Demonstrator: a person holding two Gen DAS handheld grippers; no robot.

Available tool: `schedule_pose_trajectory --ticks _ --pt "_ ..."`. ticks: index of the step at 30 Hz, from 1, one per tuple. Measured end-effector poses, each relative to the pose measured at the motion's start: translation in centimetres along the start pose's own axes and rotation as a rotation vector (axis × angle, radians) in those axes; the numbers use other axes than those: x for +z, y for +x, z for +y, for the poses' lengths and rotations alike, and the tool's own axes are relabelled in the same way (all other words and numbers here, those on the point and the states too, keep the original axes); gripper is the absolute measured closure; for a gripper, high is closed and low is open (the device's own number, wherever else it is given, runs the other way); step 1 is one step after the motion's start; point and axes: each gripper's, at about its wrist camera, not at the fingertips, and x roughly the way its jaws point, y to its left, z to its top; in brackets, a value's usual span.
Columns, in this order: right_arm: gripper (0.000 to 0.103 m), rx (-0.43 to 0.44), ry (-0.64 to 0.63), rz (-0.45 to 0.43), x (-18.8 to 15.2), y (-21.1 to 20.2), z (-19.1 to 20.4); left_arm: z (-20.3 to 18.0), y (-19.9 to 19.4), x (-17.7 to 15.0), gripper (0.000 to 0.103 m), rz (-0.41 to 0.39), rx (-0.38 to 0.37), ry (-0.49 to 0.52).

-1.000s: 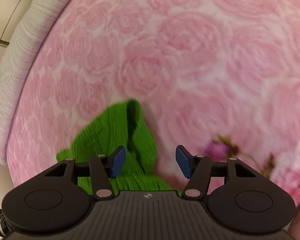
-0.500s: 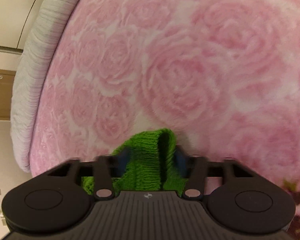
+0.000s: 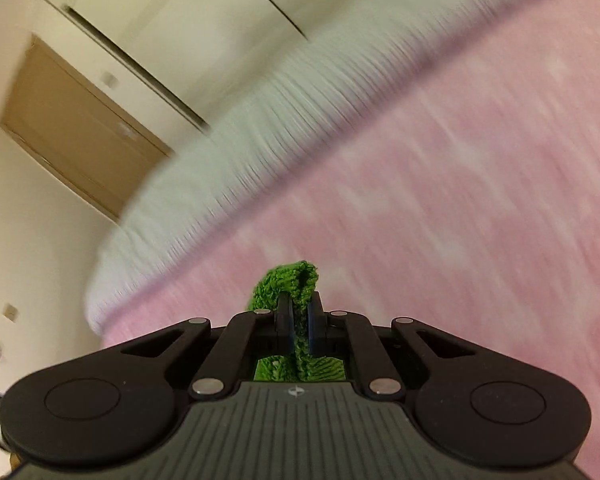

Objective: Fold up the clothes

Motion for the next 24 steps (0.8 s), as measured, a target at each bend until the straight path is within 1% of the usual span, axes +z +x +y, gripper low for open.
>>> schedule_pose_trajectory --ticks 1,2,3,4,5,7,9,11,13,16,18,21,23,24 --pt "0.085 -0.010 0.003 -0.012 0.9 0.9 0.1 0.5 0.2 0.6 0.074 0.000 0.055 -0.010" --pt "0.059 -0.062 0.012 -0.013 1.6 1.7 -0.1 1.2 0.5 0.8 0.066 0.009 0.124 -0.037" --pt "0.043 -0.115 0.022 -0.014 2.3 2.4 -0.2 1.8 0.8 0.8 0.066 0.021 0.171 -0.065" --pt "0.043 -0.158 0.032 -0.013 2.8 3.0 -0.4 2.4 0.8 0.5 0.066 0.047 0.170 -0.090" --pt "0.043 -0.180 0.045 0.001 2.8 3.1 -0.9 2.7 0.8 -0.2 0.065 0.079 0.176 -0.102" --pt "0.044 -0.196 0.070 0.048 1.7 2.8 -2.0 3.2 0.6 -2.2 0.063 0.135 0.221 -0.104" --pt "0.044 -0.232 0.087 0.110 -0.5 2.0 -3.4 3.7 0.4 -4.8 0.063 0.214 0.282 -0.129" --pt "0.044 -0.303 0.110 0.204 -3.4 0.9 -4.7 4.1 0.0 -7.5 0.063 0.297 0.351 -0.154" --pt "0.044 -0.377 0.119 0.293 -6.2 -0.5 -5.6 3.4 -0.3 -10.0 0.063 0.372 0.436 -0.135" --pt "0.044 -0.452 0.082 0.388 -10.0 -3.0 -5.2 1.6 -0.9 -13.3 0.060 0.460 0.521 -0.084" --pt "0.042 -0.466 0.037 0.416 -11.6 -4.4 -4.1 0.1 -1.2 -15.0 0.054 0.506 0.585 -0.039" --pt "0.036 -0.471 -0.035 0.443 -13.4 -6.3 -2.5 -1.9 -1.7 -17.0 0.052 0.548 0.687 0.039" --pt "0.036 -0.466 -0.074 0.458 -14.0 -7.0 -1.8 -3.0 -2.5 -18.1 0.049 0.545 0.737 0.074" --pt "0.036 -0.464 -0.091 0.468 -14.2 -7.2 -1.5 -3.6 -3.0 -18.6 0.045 0.530 0.752 0.079"
